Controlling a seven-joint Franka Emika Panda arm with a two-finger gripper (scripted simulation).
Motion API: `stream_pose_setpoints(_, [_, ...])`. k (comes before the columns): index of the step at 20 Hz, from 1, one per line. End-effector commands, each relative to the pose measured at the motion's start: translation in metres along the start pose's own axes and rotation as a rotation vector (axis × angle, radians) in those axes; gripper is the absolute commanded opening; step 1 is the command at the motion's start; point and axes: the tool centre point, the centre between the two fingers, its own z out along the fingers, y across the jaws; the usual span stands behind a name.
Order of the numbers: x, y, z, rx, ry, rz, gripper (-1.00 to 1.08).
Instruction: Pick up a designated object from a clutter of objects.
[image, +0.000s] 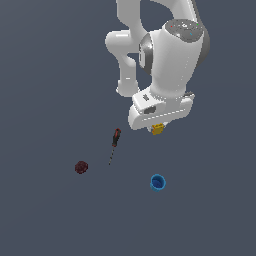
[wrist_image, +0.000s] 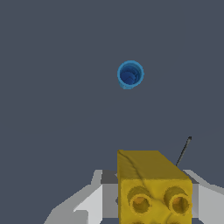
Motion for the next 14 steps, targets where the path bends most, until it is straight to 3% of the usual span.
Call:
stream_pose_setpoints(1, [-0.012, 0.012, -0.027, 0.001, 0.001, 0.0, -1.0])
stream_pose_setpoints(14, [-0.057, 0.066, -0.138, 0.002, 0.001, 0.0, -1.0])
